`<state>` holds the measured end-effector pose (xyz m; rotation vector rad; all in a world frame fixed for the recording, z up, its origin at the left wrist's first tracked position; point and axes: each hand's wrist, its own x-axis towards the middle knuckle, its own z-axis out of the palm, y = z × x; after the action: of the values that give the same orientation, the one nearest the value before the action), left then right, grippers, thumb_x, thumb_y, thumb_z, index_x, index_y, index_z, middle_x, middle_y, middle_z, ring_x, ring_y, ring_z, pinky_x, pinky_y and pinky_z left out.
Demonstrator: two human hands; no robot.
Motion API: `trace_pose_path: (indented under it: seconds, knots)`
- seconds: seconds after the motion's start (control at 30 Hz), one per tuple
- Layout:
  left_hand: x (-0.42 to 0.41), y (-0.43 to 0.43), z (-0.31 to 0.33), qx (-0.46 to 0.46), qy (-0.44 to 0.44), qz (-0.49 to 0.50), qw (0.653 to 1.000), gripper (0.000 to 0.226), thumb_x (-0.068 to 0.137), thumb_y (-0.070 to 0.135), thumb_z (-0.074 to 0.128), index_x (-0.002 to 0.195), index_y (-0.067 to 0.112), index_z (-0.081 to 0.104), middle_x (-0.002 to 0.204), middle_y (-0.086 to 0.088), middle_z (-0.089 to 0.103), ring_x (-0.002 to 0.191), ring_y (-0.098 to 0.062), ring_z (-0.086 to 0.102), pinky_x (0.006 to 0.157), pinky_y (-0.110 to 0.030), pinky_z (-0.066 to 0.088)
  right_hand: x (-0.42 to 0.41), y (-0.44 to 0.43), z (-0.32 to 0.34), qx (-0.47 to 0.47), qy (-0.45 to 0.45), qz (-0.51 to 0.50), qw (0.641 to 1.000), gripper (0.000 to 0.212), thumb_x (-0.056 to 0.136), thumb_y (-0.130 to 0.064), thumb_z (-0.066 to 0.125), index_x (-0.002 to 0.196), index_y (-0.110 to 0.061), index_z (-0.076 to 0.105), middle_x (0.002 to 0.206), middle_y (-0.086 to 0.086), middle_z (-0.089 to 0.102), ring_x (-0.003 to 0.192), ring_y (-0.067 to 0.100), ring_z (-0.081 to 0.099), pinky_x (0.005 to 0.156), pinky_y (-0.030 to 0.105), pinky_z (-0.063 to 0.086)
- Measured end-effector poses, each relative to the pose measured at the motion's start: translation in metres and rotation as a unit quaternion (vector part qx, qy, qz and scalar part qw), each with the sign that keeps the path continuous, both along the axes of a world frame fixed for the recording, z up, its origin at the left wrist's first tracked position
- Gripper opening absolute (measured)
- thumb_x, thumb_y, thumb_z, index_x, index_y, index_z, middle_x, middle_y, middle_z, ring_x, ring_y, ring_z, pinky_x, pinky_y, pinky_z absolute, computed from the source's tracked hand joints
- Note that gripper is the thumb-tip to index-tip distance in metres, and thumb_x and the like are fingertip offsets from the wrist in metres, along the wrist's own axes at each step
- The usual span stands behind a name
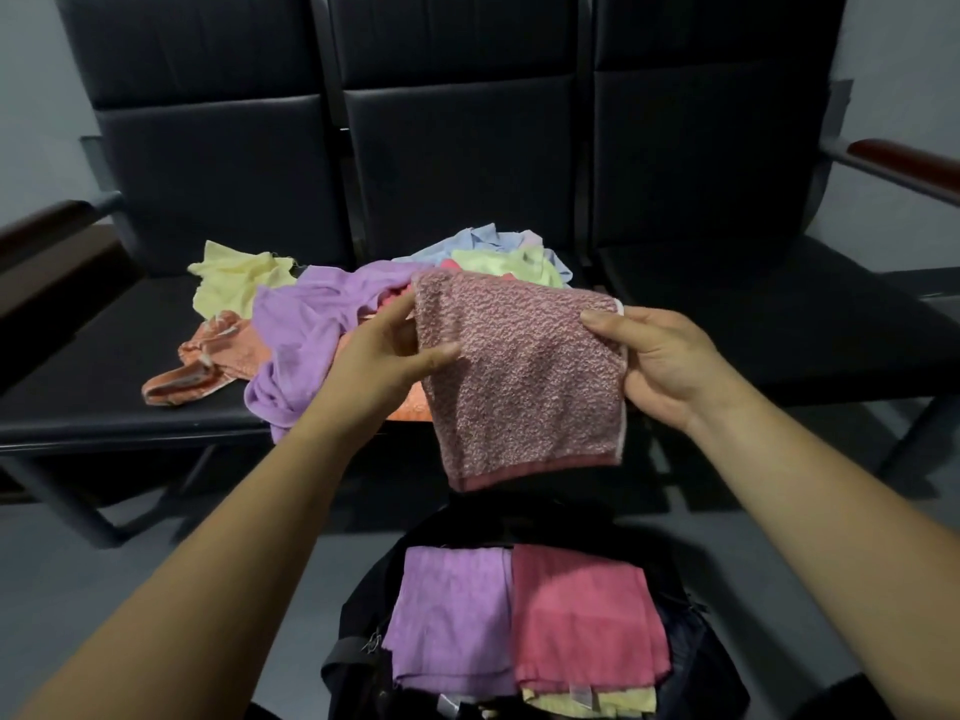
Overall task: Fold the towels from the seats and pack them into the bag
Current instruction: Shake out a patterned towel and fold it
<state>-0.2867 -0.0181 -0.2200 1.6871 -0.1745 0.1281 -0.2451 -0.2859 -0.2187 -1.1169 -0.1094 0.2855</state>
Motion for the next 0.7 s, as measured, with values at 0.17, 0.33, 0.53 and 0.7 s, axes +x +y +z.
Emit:
trace_pose_path:
  seconds: [0.17, 0.33, 0.53, 0.7]
  knots:
    - [0.000, -0.002, -0.002, 0.014, -0.028, 0.065, 0.997, 0.021, 0.085, 0.007, 0.074, 0.104, 0.018, 0.074, 0.097, 0.004, 0.078, 0.098, -0.012, 0.072, 0.089, -0.030, 0.053, -0.004, 0.002, -0.002, -0.077, -0.050, -0.085, 0.992, 0.026, 0.087, -0.008, 0.073, 0.111, 0.001, 0.071, 0.106, 0.017, 0.076, 0.099, 0.029, 0.073, 0.083, 0.038, 0.061]
    - [0.001, 0.002, 0.000, 0.011, -0.084, 0.105, 0.991, 0.022, 0.077, 0.033, 0.083, 0.098, 0.027, 0.080, 0.114, 0.004, 0.071, 0.115, -0.018, 0.062, 0.097, -0.034, 0.048, -0.009, 0.005, 0.004, -0.110, -0.133, -0.148, 0.974, 0.018, 0.091, -0.011, 0.071, 0.108, -0.006, 0.074, 0.102, 0.006, 0.078, 0.095, 0.015, 0.074, 0.076, 0.021, 0.056]
    - [-0.011, -0.006, -0.001, -0.052, -0.094, 0.058, 0.992, 0.023, 0.098, 0.016, 0.061, 0.120, 0.022, 0.067, 0.116, 0.001, 0.073, 0.111, -0.013, 0.067, 0.090, -0.025, 0.053, -0.008, 0.018, 0.001, -0.134, -0.127, -0.158, 0.970, 0.020, 0.097, -0.026, 0.066, 0.110, -0.014, 0.074, 0.106, 0.005, 0.077, 0.098, 0.018, 0.073, 0.080, 0.031, 0.058]
    - [-0.012, 0.005, -0.020, 0.041, -0.056, 0.102, 0.992, 0.025, 0.100, 0.039, 0.058, 0.123, 0.048, 0.060, 0.116, 0.016, 0.071, 0.104, -0.003, 0.069, 0.090, -0.028, 0.055, -0.009, 0.032, -0.013, -0.123, -0.049, -0.054, 0.990, 0.019, 0.100, -0.035, 0.060, 0.114, -0.025, 0.071, 0.115, 0.002, 0.074, 0.101, 0.016, 0.072, 0.083, 0.033, 0.057]
